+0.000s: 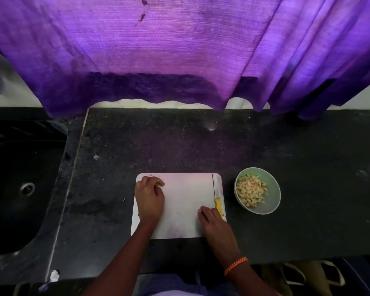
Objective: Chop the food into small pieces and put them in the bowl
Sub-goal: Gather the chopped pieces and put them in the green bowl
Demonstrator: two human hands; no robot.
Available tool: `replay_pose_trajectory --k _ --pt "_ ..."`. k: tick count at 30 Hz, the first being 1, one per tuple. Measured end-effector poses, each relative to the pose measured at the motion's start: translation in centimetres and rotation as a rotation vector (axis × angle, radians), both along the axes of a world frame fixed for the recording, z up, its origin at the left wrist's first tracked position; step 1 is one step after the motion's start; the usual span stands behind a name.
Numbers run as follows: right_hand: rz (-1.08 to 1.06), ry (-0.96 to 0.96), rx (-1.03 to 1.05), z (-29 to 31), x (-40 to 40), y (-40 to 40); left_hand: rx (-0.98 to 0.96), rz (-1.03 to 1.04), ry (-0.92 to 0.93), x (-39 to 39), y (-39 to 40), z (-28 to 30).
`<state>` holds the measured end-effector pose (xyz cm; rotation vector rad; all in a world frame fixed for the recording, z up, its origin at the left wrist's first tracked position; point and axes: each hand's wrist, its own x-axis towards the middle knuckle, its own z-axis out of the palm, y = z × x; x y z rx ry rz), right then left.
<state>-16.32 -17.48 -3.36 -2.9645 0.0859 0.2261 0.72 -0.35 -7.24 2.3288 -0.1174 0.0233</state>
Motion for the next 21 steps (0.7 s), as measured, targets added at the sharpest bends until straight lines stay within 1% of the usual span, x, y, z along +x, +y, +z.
replay_pose_trajectory --k 4,8,15,18,21 --pt "-0.046 -0.002 -0.012 0.0 0.3 0.8 0.002 0.0 0.003 0.1 0.0 0.0" --pt "-0.05 0.037 0.015 0.2 0.8 1.1 0.004 -0.01 -0.003 0.1 0.2 -0.1" --pt "-0.135 0.132 0.027 1.5 3.5 1.7 0.01 -0.022 -0.013 0.2 0.2 -0.3" --pt "-0.21 0.078 0.038 1.4 4.4 1.1 0.012 -0.036 -0.016 0.3 0.3 -0.5" --pt "-0.326 0.014 0.124 2.0 5.4 0.2 0.004 -0.041 -0.014 0.2 0.4 -0.4"
